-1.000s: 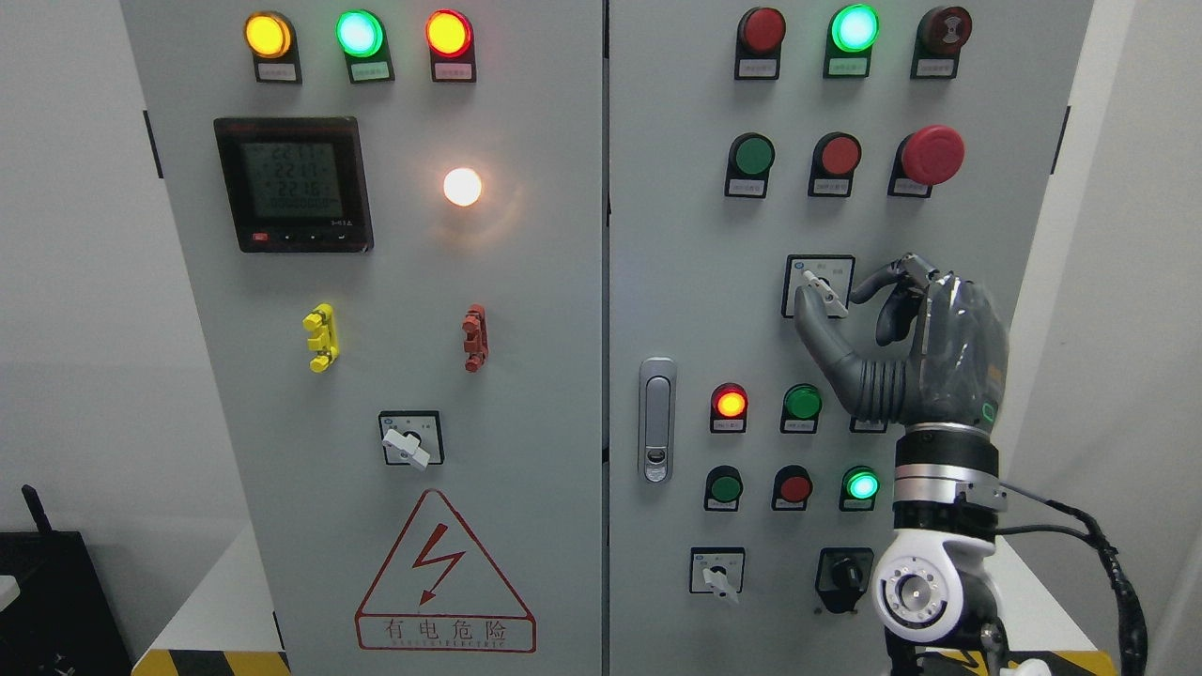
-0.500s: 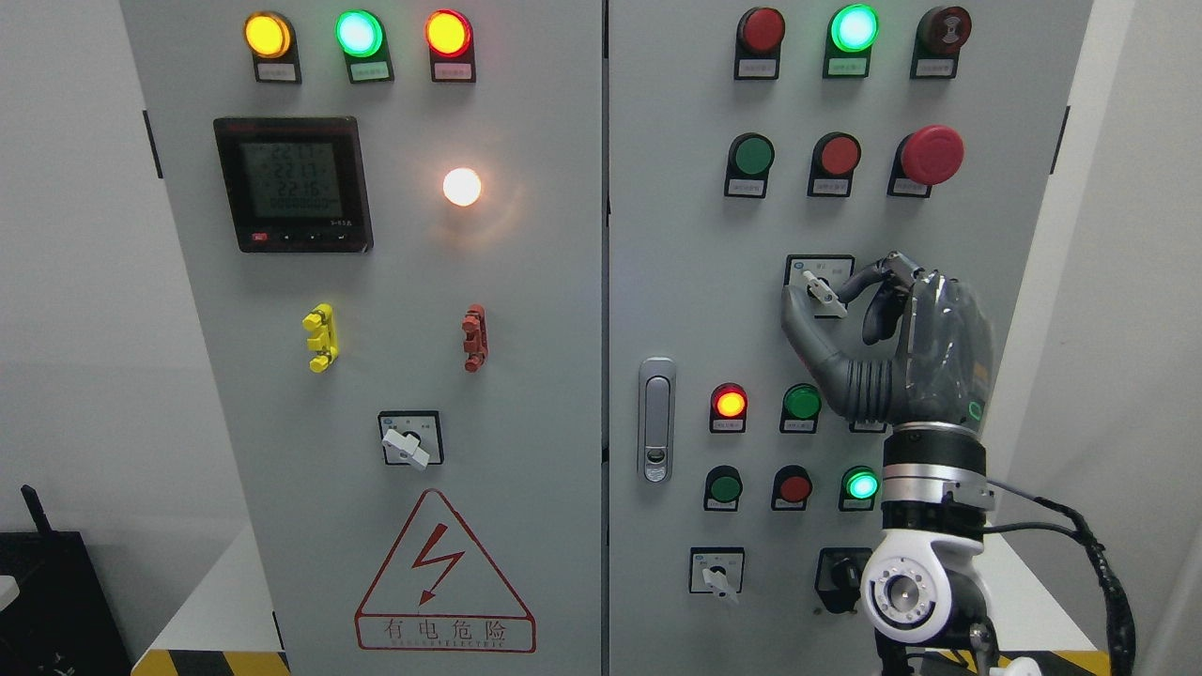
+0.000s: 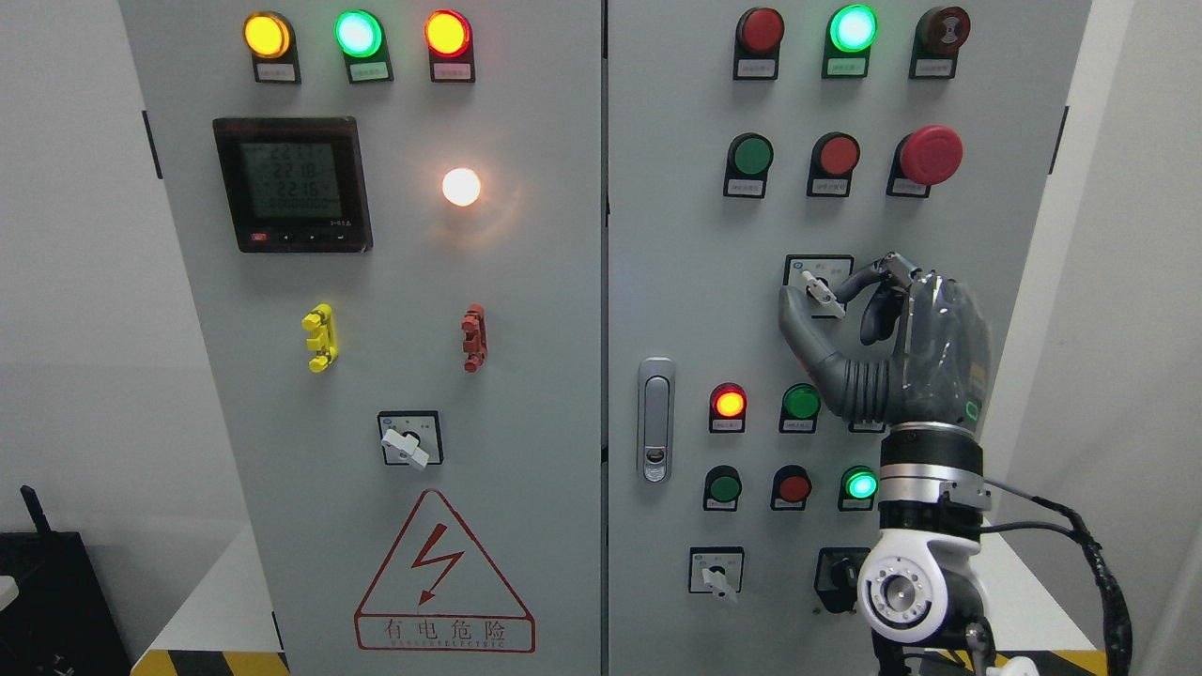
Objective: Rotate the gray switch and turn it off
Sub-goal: 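Twist the right hand to rotate the knob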
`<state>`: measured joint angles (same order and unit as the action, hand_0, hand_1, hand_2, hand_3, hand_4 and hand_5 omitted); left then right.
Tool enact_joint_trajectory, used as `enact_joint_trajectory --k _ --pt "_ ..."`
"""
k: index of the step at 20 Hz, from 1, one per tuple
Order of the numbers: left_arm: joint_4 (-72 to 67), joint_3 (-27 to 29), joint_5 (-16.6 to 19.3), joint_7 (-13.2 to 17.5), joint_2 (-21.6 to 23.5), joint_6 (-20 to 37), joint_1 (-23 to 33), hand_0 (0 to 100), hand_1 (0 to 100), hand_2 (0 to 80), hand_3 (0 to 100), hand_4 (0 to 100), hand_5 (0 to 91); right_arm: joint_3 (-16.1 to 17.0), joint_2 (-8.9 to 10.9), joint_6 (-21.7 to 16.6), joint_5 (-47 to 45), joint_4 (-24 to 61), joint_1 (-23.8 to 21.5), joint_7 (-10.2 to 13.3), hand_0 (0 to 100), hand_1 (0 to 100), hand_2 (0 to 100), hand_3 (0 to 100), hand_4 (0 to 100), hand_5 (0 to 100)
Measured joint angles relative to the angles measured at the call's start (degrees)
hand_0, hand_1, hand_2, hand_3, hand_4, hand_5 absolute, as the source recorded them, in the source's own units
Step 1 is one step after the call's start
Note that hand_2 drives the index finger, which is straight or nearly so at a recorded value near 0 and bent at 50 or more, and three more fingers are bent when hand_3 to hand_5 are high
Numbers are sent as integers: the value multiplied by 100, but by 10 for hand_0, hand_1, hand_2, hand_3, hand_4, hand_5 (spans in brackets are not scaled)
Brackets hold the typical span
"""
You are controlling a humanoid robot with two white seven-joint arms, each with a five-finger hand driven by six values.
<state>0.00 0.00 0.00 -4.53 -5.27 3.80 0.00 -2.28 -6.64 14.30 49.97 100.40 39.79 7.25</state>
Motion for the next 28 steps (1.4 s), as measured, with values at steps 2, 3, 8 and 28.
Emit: enact_joint_trajectory --k 2,3,8,28 --pt "0 0 0 0 0 -1 0 120 389 0 0 0 0 -5 3 3 4 -1 1 15 118 458 641 996 969 1000" --pt "0 0 0 0 0 -1 0 120 389 0 0 0 0 -6 4 7 6 -1 1 20 119 458 641 995 969 1000" --pt "0 0 0 0 0 -22 0 120 389 0 0 0 0 -9 10 57 10 0 3 18 121 458 640 995 966 1000" --pt "0 0 0 0 0 3 0 120 389 0 0 0 0 -16 27 187 12 -26 40 -26 142 452 647 995 967 1000"
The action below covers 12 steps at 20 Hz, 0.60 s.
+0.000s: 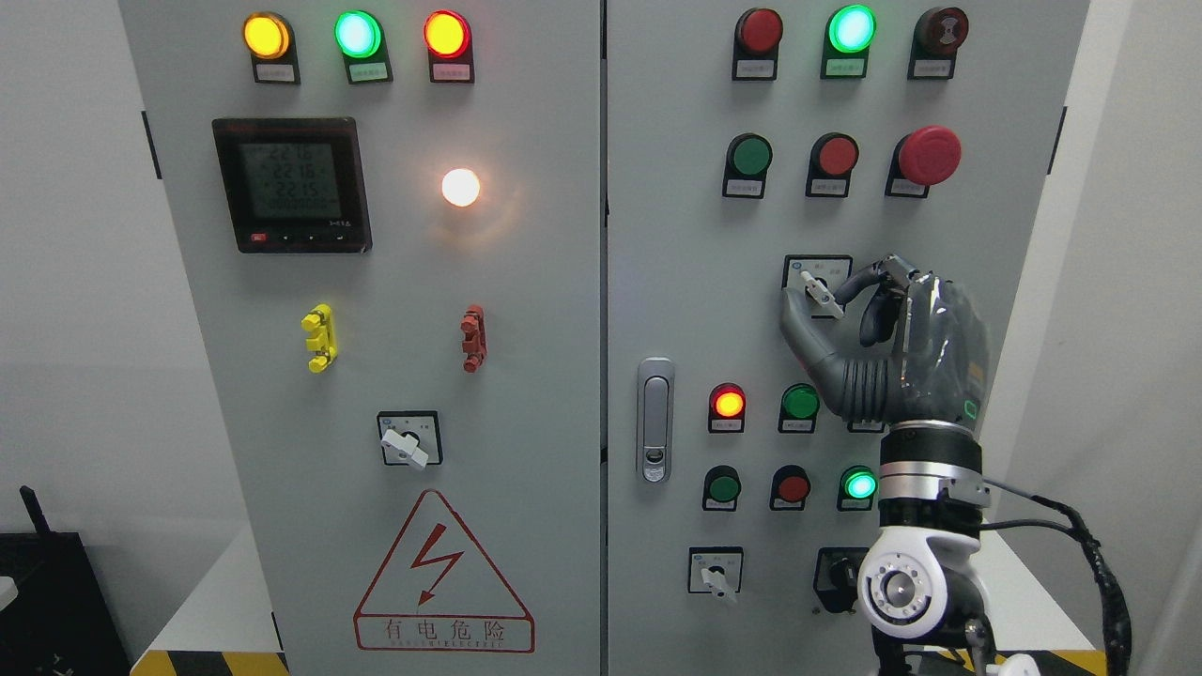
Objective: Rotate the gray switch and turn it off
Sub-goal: 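Twist the right hand to rotate the knob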
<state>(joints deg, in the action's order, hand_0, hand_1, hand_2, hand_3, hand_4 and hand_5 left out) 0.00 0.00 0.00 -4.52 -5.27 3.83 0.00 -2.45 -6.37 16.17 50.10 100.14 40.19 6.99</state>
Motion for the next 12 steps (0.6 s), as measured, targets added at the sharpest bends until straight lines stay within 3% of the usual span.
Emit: enact_joint_trajectory --k 12 --pt "0 0 0 0 0 1 0 120 389 0 0 0 0 -4 1 16 7 -9 40 -19 168 460 650 998 967 1000"
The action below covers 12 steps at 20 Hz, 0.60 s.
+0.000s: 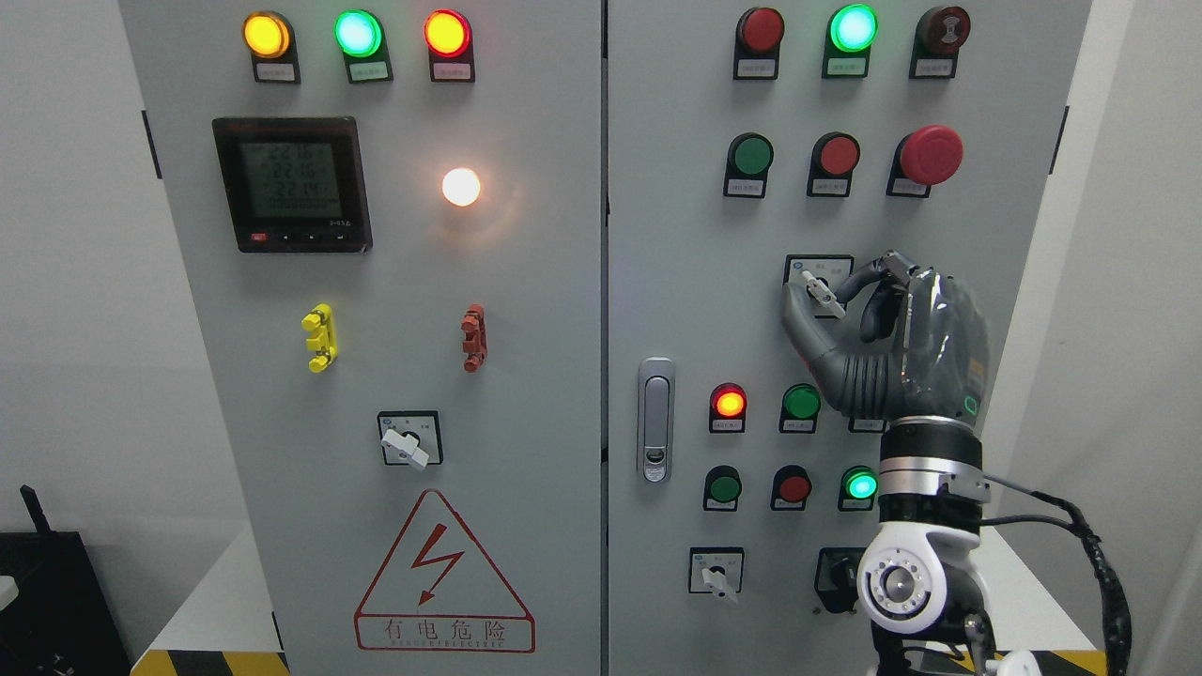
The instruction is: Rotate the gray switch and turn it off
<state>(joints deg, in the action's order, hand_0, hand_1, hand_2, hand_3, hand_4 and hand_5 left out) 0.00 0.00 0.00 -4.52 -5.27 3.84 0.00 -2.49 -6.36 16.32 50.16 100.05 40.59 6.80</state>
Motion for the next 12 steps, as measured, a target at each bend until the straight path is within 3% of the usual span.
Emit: enact_joint_trajectory --k 12 --pt "0 0 0 0 0 2 0 120 389 0 0 0 0 -9 -4 0 10 -1 4 20 236 474 663 1000 963 1000"
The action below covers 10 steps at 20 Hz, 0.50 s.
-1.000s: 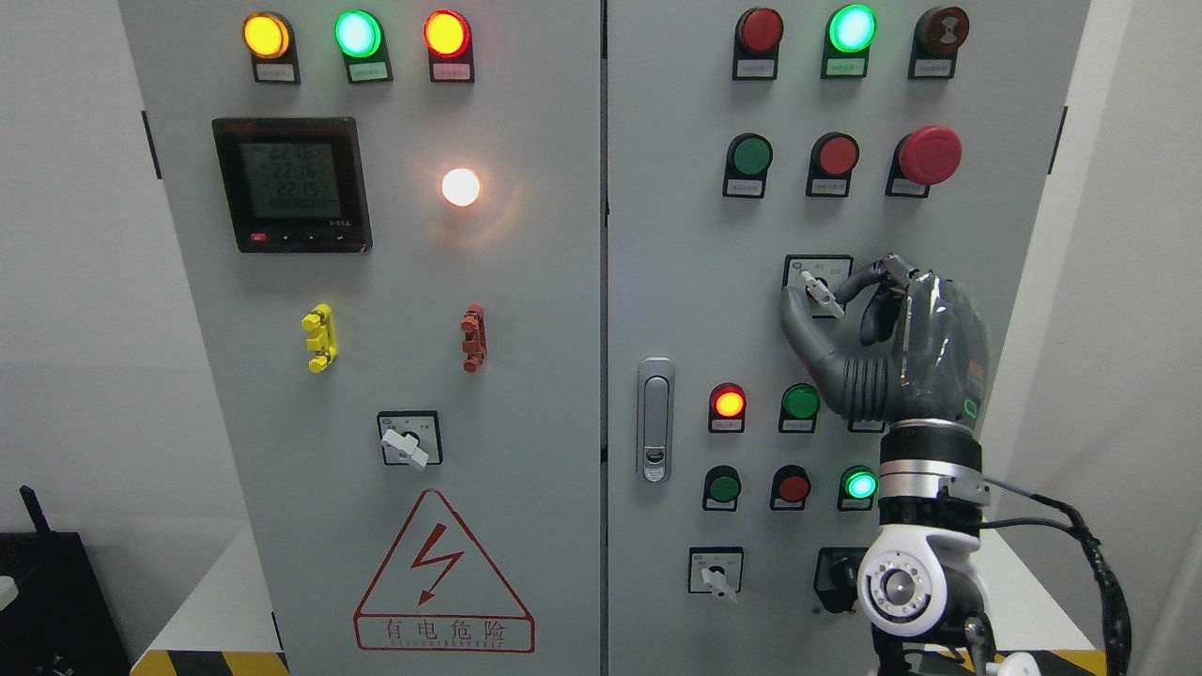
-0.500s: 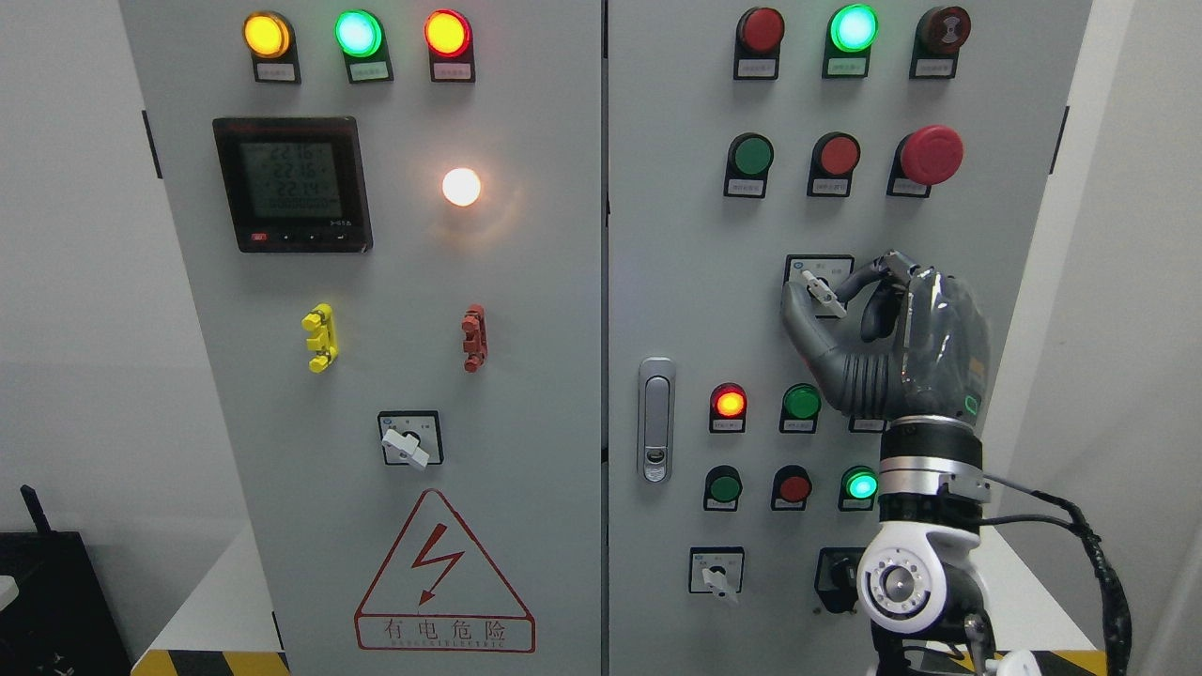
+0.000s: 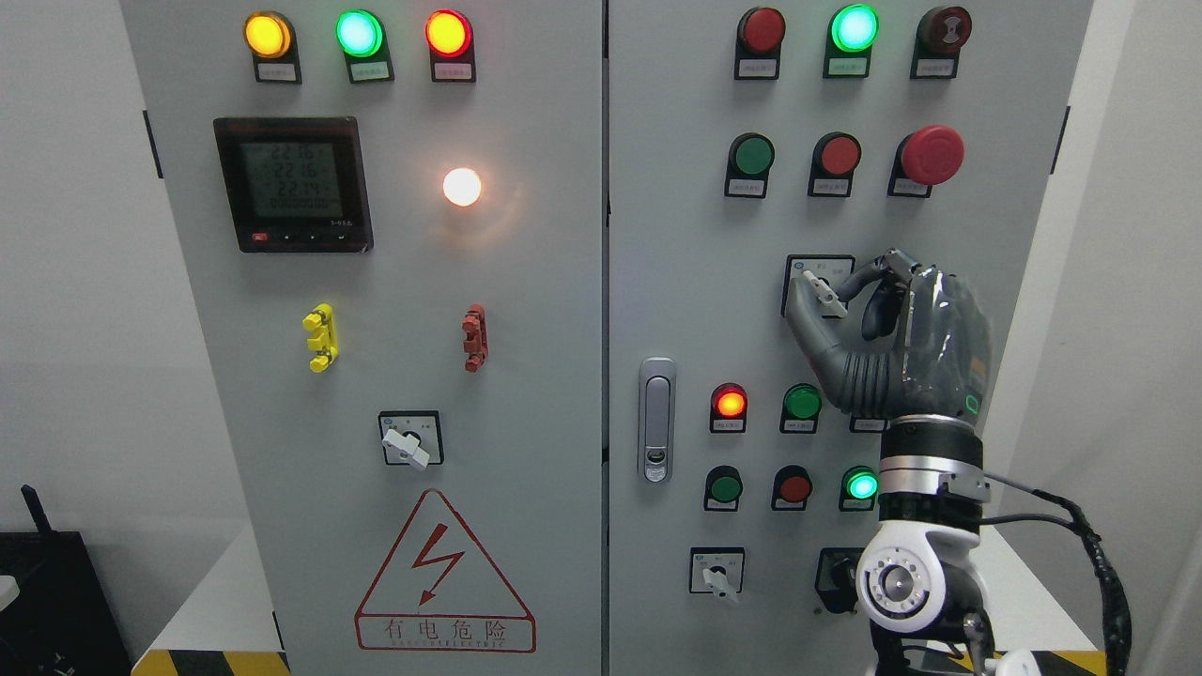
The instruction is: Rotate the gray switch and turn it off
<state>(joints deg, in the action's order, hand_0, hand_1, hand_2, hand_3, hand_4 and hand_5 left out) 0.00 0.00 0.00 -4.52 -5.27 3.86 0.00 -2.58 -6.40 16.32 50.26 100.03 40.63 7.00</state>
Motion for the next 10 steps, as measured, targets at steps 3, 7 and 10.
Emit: enact_joint_trajectory --k 3,7,10 --pt "0 0 0 0 0 6 0 120 389 0 0 0 0 -1 0 0 1 0 -1 1 239 478 664 1000 963 1000" --pt "0 0 0 0 0 17 0 120 389 0 0 0 0 -2 -1 0 1 0 -4 8 240 487 667 1000 963 1000" --pt "0 0 0 4 0 26 0 120 389 0 0 0 0 -3 -2 0 1 0 -4 35 251 489 674 1000 964 1000"
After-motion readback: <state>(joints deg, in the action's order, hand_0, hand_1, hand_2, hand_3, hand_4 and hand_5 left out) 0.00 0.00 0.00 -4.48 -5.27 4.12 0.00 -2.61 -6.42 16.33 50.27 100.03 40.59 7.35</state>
